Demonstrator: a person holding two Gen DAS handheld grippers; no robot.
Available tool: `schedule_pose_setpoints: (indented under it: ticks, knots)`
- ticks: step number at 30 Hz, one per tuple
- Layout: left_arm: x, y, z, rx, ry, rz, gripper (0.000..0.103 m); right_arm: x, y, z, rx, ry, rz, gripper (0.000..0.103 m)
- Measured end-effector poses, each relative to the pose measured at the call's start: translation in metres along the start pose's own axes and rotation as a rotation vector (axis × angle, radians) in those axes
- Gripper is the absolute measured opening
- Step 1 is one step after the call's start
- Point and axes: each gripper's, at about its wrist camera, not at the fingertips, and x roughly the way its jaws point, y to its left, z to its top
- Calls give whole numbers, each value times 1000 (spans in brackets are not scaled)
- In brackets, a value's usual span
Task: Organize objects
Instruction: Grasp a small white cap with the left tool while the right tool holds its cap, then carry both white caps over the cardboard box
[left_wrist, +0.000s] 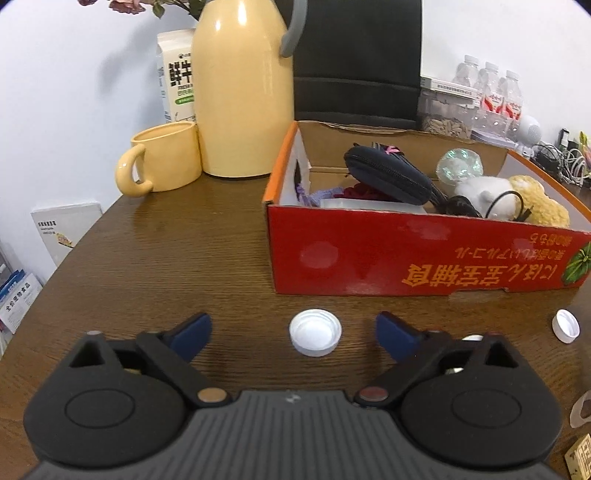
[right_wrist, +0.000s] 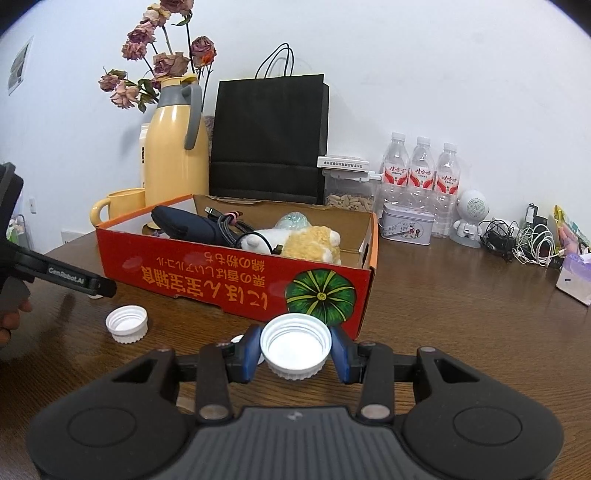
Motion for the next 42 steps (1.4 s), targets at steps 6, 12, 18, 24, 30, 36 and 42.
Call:
schedule_pose_setpoints:
  ticks: [6,12,18,24,30,36,42]
  knots:
    - [-1,0,-3,-2,-11,-43,52,0,0,0,-2,-1,2,39]
    - [-6,-3,-7,13,-37,-67,29,0,0,0,-1,-1,3,39]
    - [-13,-7,-8,30,-75,-59,29,-1,0,0,-1,-4,4,39]
    - [-24,-9,-8,16,-116,-66,29,-2,1,0,-3,-12,2,39]
    - [-45,-17,4,11,-167,-114,29,-7,3,7,-26,-47,16,39]
    - [-65,-33,34,22,-258,-154,29,-6,9,39,-71,-115,43,39]
    - [-67,-51,71,0,-336,-189,29,12,20,77,-92,-168,54,39]
